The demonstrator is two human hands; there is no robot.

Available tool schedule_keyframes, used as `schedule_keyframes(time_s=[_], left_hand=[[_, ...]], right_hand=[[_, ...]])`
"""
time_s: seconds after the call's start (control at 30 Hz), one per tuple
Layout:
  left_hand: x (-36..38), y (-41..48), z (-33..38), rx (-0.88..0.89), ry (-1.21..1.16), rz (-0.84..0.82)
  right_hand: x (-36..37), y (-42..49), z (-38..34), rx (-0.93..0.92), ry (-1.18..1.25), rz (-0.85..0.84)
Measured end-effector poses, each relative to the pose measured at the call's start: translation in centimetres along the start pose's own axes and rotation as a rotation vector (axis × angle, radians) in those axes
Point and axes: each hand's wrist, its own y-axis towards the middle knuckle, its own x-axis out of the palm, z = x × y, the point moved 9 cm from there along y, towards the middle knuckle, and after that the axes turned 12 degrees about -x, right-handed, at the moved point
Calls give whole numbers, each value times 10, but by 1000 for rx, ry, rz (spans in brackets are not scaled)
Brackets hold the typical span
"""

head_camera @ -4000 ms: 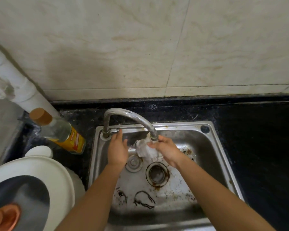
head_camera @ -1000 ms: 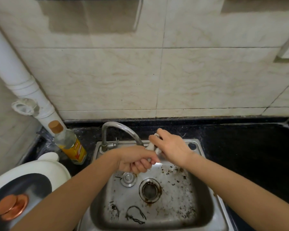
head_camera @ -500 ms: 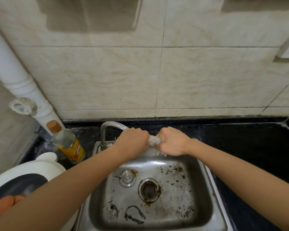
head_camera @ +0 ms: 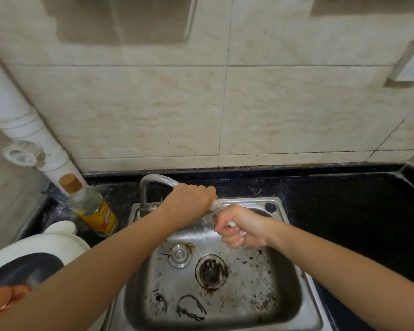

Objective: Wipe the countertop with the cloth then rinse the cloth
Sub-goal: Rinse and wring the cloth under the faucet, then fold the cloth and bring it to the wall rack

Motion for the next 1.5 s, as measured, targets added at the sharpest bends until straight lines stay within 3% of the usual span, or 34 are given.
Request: schedule_keyframes(time_s=[0.1,0.17,0.37,0.47,0.57,0.7,0.83,0.97,1.0,1.1,1.33,1.5], left_hand=[[13,-2,-3,-157,-116,-308],[16,-5,-7,-258,-320,-449],[25,-21,-18,-509,-906,-785],[29,-27,-21,-641,-1192,-868],[25,-27,-20,-632,-1387,-870],[30,-31,-33,-751,-1522,-802],[40,-36,-48,-898,-1562,-719],[39,-33,-51,-1092,-1787,-485],[37,-32,-50,-1110,-1859,-429],[23,-26,-45,-1000,-2025,-369],[2,-23,-53,-901,-1893,-285],[-3,-23,-62,-941,-2045,-252]], right_hand=[[-26,-2,-11,-4,-369,44],[-38,-2,-23,-45,-513,85],[-51,-4,-49,-142,-475,161],[-59,-5,-50,-154,-490,230],[-61,-5,-52,-245,-397,269],[-69,-15,-64,-465,-516,393],[-59,-31,-85,-698,-863,572],[-26,-41,-106,-945,-1421,457],[-26,-40,-110,-928,-1413,453],[-44,-41,-118,-750,-951,573],[-57,-27,-105,-542,21,559],[-58,-20,-99,-520,560,611]])
